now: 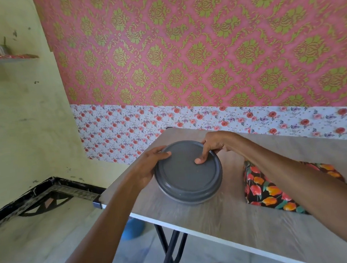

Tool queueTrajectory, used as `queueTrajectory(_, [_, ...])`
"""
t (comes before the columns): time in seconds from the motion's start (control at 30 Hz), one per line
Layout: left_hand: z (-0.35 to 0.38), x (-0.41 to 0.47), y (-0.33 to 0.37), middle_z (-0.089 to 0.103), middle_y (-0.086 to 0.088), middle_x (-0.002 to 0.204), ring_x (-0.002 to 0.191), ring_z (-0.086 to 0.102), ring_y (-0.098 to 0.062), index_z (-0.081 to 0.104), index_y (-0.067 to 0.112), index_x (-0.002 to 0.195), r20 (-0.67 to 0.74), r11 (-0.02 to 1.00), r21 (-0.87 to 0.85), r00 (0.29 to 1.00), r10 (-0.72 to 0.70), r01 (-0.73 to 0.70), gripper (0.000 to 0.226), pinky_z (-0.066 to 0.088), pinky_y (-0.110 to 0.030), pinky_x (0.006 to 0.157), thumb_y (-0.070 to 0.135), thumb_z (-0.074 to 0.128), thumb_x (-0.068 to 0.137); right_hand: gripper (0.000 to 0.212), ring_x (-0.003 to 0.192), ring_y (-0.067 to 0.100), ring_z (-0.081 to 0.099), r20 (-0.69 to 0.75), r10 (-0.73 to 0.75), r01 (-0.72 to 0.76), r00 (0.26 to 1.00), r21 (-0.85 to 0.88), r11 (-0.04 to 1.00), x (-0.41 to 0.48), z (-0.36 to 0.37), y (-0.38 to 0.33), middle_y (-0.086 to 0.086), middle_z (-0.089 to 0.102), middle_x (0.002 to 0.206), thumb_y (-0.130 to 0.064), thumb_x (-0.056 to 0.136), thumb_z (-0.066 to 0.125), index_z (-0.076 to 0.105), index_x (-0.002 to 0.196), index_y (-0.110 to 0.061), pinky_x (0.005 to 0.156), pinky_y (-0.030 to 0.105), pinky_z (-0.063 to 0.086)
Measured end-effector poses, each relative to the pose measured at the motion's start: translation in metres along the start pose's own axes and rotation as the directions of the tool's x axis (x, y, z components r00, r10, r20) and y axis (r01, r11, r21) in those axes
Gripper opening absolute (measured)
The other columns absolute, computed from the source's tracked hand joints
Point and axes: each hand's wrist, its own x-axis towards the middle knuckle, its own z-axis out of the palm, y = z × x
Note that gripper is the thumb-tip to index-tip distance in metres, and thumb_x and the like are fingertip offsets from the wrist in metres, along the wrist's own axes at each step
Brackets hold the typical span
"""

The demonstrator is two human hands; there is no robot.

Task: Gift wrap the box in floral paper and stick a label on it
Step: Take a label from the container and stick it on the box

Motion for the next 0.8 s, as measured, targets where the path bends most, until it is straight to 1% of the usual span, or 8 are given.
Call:
queueTrajectory(0.13, [0.006, 0.004, 0.015, 0.067, -0.008, 0.121, 0.110, 0.064, -0.026, 0.063, 0.020, 0.126, 0.077, 0.989, 0.145, 0.997, 0.005, -0.016, 0.041, 0.057, -0.035, 0.087, 0.022, 0.073, 0.086, 0.071, 0.097, 0.021, 0.067, -0.036, 0.010, -0.012, 0.999, -0.068, 0.998, -0.005, -0.008, -0.001, 0.009, 0.073, 0.105, -0.030, 0.046, 0.097, 0.072, 0.105, -0.001, 0.086, 0.031, 0.057])
queueTrajectory(0.23, [0.009, 0.001, 0.021, 0.065, -0.003, 0.123, 0.108, 0.063, -0.022, 0.059, 0.025, 0.129, 0.110, 0.976, 0.219, 0.994, -0.008, -0.016, 0.043, 0.057, -0.029, 0.078, 0.029, 0.071, 0.088, 0.068, 0.097, 0.023, 0.068, -0.039, -0.015, 0.013, 0.999, -0.060, 0.998, -0.007, -0.011, -0.003, 0.007, 0.074, 0.101, -0.026, 0.047, 0.098, 0.071, 0.105, -0.002, 0.085, 0.033, 0.058])
queueTrajectory(0.3, [0.007, 0.000, 0.019, 0.069, -0.004, 0.119, 0.107, 0.066, -0.023, 0.061, 0.026, 0.126, 0.118, 0.973, 0.231, 0.992, -0.035, 0.007, 0.046, 0.058, -0.035, 0.087, 0.042, 0.073, 0.084, 0.064, 0.098, 0.025, 0.069, -0.036, -0.046, 0.046, 0.998, -0.021, 0.999, -0.011, -0.013, -0.008, 0.008, 0.074, 0.102, -0.022, 0.050, 0.097, 0.071, 0.106, -0.003, 0.086, 0.036, 0.058])
queueTrajectory(0.37, [0.000, -0.003, 0.014, 0.069, -0.003, 0.120, 0.112, 0.065, -0.025, 0.062, 0.026, 0.127, 0.095, 0.980, 0.195, 0.993, -0.063, 0.043, 0.063, 0.053, -0.045, 0.097, 0.061, 0.074, 0.076, 0.061, 0.099, 0.026, 0.069, -0.013, -0.072, 0.072, 0.997, 0.017, 0.997, -0.014, -0.012, -0.010, 0.008, 0.074, 0.103, -0.021, 0.054, 0.096, 0.070, 0.107, -0.005, 0.089, 0.038, 0.058])
queueTrajectory(0.53, [-0.016, 0.005, -0.010, 0.067, -0.014, 0.120, 0.112, 0.064, -0.036, 0.065, 0.022, 0.123, -0.035, 0.989, 0.098, 0.994, -0.108, 0.111, 0.078, 0.052, -0.055, 0.094, 0.083, 0.049, 0.076, 0.050, 0.096, 0.021, 0.067, -0.008, -0.037, 0.038, 0.999, 0.151, 0.988, -0.013, -0.001, -0.003, 0.010, 0.071, 0.107, -0.035, 0.073, 0.084, 0.067, 0.110, -0.005, 0.079, 0.031, 0.056])
queueTrajectory(0.6, [-0.014, 0.003, -0.015, 0.068, -0.016, 0.116, 0.107, 0.066, -0.035, 0.067, 0.018, 0.119, -0.076, 0.988, 0.108, 0.992, -0.103, 0.111, 0.069, 0.054, -0.052, 0.092, 0.074, 0.042, 0.087, 0.050, 0.101, 0.025, 0.065, 0.032, 0.009, -0.019, 0.999, 0.318, 0.948, -0.010, 0.001, -0.001, 0.011, 0.069, 0.114, -0.035, 0.082, 0.077, 0.064, 0.117, -0.001, 0.086, 0.036, 0.056])
queueTrajectory(0.7, [-0.008, 0.000, -0.020, 0.067, -0.014, 0.113, 0.102, 0.066, -0.029, 0.067, 0.014, 0.111, -0.121, 0.982, 0.159, 0.989, -0.087, 0.106, 0.040, 0.055, -0.043, 0.091, 0.044, 0.042, 0.103, 0.047, 0.104, 0.032, 0.062, 0.084, 0.006, -0.049, 0.996, 0.517, 0.855, -0.016, -0.004, -0.001, 0.016, 0.066, 0.112, -0.032, 0.088, 0.069, 0.061, 0.119, 0.003, 0.094, 0.044, 0.052])
queueTrajectory(0.8, [-0.007, 0.002, -0.022, 0.067, -0.013, 0.116, 0.105, 0.065, -0.029, 0.064, 0.013, 0.116, -0.130, 0.957, 0.276, 0.990, -0.056, 0.091, 0.023, 0.056, -0.039, 0.091, 0.025, 0.050, 0.102, 0.039, 0.094, 0.030, 0.064, -0.013, -0.066, 0.060, 0.998, 0.623, 0.780, -0.028, -0.017, -0.005, 0.013, 0.067, 0.100, -0.031, 0.090, 0.066, 0.062, 0.113, 0.001, 0.085, 0.041, 0.055])
